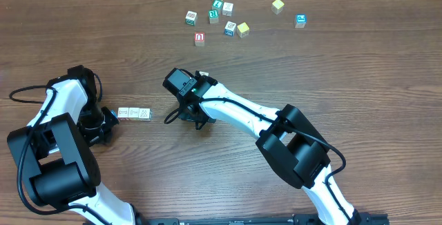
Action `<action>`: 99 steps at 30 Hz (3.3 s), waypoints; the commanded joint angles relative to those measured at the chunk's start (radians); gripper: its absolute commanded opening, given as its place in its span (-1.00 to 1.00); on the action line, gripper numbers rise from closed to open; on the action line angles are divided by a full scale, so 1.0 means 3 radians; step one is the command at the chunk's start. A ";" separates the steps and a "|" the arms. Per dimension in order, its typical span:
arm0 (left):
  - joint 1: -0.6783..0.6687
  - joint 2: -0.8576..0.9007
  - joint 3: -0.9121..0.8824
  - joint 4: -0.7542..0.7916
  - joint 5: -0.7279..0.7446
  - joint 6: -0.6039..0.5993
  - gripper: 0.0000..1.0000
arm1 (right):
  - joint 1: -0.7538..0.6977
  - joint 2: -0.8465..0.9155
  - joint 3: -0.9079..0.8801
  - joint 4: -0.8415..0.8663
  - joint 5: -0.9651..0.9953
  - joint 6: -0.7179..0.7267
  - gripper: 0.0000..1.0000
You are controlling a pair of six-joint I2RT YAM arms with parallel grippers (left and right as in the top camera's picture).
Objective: Form a horizontal line
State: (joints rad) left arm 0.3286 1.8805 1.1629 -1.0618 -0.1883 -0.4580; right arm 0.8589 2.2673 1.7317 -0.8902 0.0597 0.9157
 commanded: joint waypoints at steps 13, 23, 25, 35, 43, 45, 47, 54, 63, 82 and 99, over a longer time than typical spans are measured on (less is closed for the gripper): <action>0.0322 -0.0061 -0.0003 0.0617 0.0103 -0.0944 -0.92 | -0.0025 0.0071 -0.0057 -0.0043 0.0151 -0.0015 -0.76; 0.0322 -0.0061 -0.0003 0.0764 0.0715 -0.0930 -0.92 | -0.0025 0.0071 -0.0060 -0.0033 0.0151 -0.0015 -0.76; 0.0322 -0.0061 -0.0003 0.0779 0.0715 -0.0930 -0.92 | -0.0025 0.0071 -0.0058 -0.0033 0.0151 -0.0015 -0.76; 0.0322 -0.0061 -0.0003 0.0940 0.0720 -0.0933 -0.92 | -0.0025 0.0071 -0.0058 -0.0032 0.0151 -0.0015 -0.76; 0.0322 -0.0061 -0.0003 0.1050 0.0879 -0.0944 -0.92 | -0.0025 0.0071 -0.0058 -0.0031 0.0151 -0.0015 -0.75; 0.0322 -0.0061 -0.0003 0.1067 0.0894 -0.0945 -0.92 | -0.0025 0.0071 -0.0058 -0.0031 0.0151 -0.0015 -0.75; 0.0320 -0.0061 -0.0003 0.1092 0.0893 -0.0944 -0.92 | -0.0025 0.0071 -0.0058 -0.0031 0.0151 -0.0015 -0.75; 0.0320 -0.0061 -0.0003 0.1148 0.1027 -0.0944 -0.92 | -0.0025 0.0071 -0.0058 -0.0009 0.0151 -0.0015 -0.75; 0.0346 -0.0061 0.0015 0.0964 0.0033 -0.0804 -0.91 | -0.0025 0.0071 -0.0060 -0.0046 0.0175 -0.0017 -0.75; 0.0421 -0.0060 0.0036 0.0443 0.1058 -0.0568 -0.91 | -0.0025 0.0071 -0.0058 -0.0020 0.0175 -0.0015 -0.75; 0.0320 -0.0060 0.0036 0.0629 0.1218 -0.0857 -0.91 | -0.0025 0.0071 -0.0060 -0.0020 0.0175 -0.0015 -0.75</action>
State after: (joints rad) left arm 0.4347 1.8797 1.1664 -0.8772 0.1558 -0.6811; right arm 0.8589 2.2673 1.7325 -0.8932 0.0700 0.9157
